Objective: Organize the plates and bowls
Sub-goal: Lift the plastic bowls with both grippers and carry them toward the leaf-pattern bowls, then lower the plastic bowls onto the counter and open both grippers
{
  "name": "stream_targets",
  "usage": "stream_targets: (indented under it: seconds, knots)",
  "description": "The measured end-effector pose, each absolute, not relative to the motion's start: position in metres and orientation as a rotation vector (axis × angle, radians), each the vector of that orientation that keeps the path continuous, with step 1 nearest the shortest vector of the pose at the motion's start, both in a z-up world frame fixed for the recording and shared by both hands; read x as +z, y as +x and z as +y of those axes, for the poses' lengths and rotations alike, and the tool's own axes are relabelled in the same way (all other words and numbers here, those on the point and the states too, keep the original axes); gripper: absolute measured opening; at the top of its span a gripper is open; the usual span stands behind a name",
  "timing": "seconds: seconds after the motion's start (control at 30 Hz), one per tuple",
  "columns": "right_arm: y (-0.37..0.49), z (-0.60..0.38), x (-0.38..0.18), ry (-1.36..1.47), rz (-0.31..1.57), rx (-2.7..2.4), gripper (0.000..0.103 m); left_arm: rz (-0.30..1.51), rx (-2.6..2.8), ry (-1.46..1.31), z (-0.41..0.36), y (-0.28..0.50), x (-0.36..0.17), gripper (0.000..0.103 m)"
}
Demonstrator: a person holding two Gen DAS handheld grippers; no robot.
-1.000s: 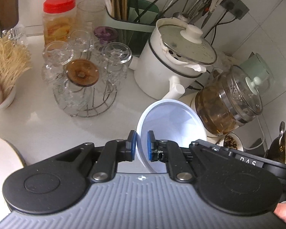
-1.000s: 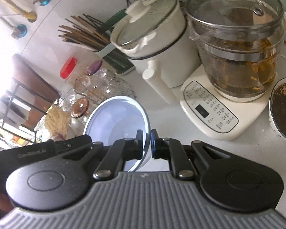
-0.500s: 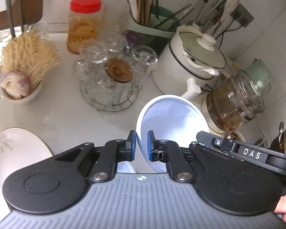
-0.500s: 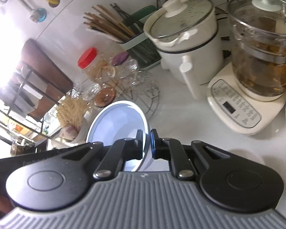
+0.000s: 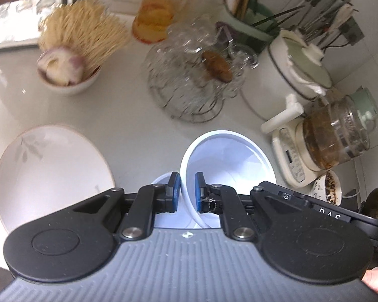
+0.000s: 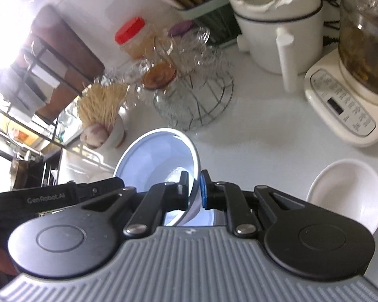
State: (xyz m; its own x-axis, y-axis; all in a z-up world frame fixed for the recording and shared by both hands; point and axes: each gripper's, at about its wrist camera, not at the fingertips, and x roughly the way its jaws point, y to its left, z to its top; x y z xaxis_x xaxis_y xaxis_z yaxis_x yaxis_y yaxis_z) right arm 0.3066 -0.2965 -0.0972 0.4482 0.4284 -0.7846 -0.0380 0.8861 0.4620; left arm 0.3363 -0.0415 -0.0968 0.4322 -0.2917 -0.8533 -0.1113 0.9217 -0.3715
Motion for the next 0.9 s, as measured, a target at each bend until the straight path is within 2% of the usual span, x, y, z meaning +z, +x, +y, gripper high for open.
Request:
stream_targets:
  seconds: [0.43,0.73,0.8,0.83,0.87,0.9]
  knots:
    - [0.297,-0.277,-0.128,0.350,1.157,0.283,0.014,1.211,-0.091,-0.412,-0.030,0.327,-0.136,0.013]
    - [0.303,-0.269,-0.132,0.353,1.178,0.294,0.014,1.197,-0.067,-0.424,-0.023,0.327,-0.136,0.013]
    - [0.303,-0.268,-0.133,0.353,1.186,0.292,0.018,1.209,-0.070,-0.432,-0.021,0.326,-0.136,0.013]
    - [0.303,-0.268,-0.133,0.357,1.185,0.296,0.026,1.207,-0.066,-0.437,-0.020,0.326,-0.136,0.014]
    - [0.302,-0.268,-0.132,0.360,1.179,0.300,0.030,1.201,-0.059,-0.439,-0.019,0.325,-0.134,0.014]
    - [0.302,-0.267,-0.130,0.358,1.175,0.300,0.030,1.196,-0.057,-0.439,-0.018,0.324,-0.133,0.014]
